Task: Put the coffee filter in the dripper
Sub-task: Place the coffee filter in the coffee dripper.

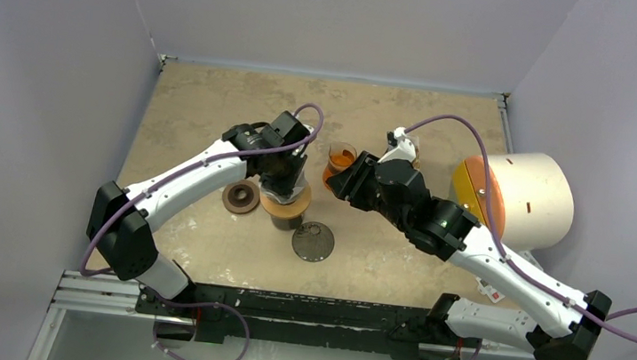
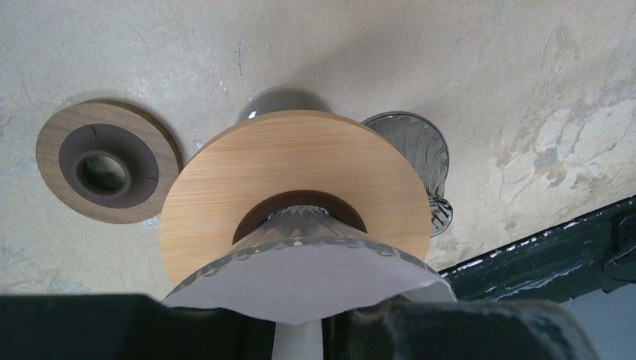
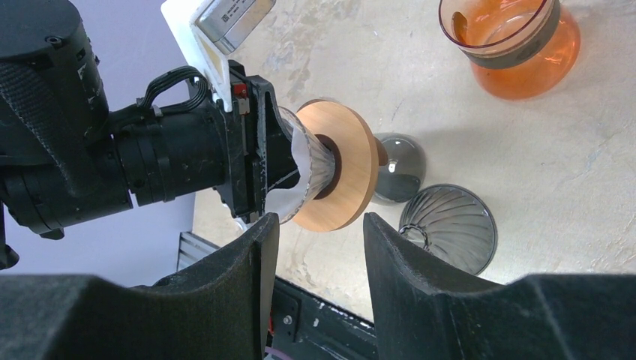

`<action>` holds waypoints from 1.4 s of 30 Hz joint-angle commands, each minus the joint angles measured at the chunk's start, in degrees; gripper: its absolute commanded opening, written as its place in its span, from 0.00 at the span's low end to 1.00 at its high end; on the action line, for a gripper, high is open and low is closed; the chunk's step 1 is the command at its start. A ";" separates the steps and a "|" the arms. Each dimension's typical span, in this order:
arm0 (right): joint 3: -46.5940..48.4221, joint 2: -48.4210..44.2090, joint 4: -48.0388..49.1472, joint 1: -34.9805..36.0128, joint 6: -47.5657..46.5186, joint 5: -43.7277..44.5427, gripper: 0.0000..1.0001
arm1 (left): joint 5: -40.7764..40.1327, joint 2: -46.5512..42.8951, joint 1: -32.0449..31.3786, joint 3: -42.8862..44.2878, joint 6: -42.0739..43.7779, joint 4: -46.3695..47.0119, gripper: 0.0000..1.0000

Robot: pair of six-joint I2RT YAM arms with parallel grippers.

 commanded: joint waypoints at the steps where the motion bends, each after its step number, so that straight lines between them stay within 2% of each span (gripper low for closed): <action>1: -0.44 -0.96 1.86 -0.27 0.19 0.75 0.49 | 0.72 0.08 -0.12 -0.87 0.85 0.34 0.24; 8: -0.38 -0.87 2.04 -0.27 0.10 0.71 0.49 | 1.25 -0.08 -0.14 0.09 1.02 0.42 0.21; 16: -0.21 -1.13 1.95 -0.29 -0.07 0.94 0.49 | 1.34 -0.10 -0.13 2.64 1.64 -0.90 0.00; 32: -0.28 -1.24 1.74 -0.34 -0.66 0.75 0.49 | 1.23 -1.02 -0.18 10.15 3.36 -5.68 0.00; 38: -0.81 -1.46 0.14 -0.38 -4.83 0.63 0.48 | 0.56 -3.59 -0.09 13.69 4.88 -8.18 0.00; 42: -1.89 -1.51 1.15 -0.36 -9.88 -3.38 0.46 | 2.53 -6.85 -0.13 14.62 6.02 -8.08 0.00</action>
